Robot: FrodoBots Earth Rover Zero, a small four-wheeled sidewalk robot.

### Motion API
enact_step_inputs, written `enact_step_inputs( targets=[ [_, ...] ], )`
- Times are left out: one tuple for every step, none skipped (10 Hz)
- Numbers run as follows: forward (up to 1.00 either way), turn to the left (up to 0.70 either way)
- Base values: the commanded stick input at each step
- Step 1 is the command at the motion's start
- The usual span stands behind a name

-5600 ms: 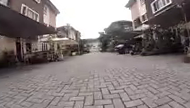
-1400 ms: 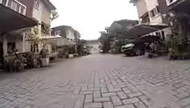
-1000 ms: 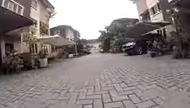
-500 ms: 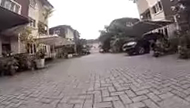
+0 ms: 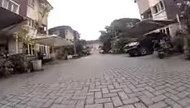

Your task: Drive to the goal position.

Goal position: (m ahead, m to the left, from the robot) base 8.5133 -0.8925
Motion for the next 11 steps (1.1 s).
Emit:
enact_step_inputs(
  targets=[
    [0.7, 0.0],
    [0.7, 0.0],
    [0.7, 0.0],
    [0.7, 0.0],
    [0.7, 0.0],
    [0.7, 0.0],
    [0.7, 0.0],
    [0.7, 0.0],
    [0.7, 0.0],
    [0.7, 0.0],
    [0.7, 0.0]
  ],
)
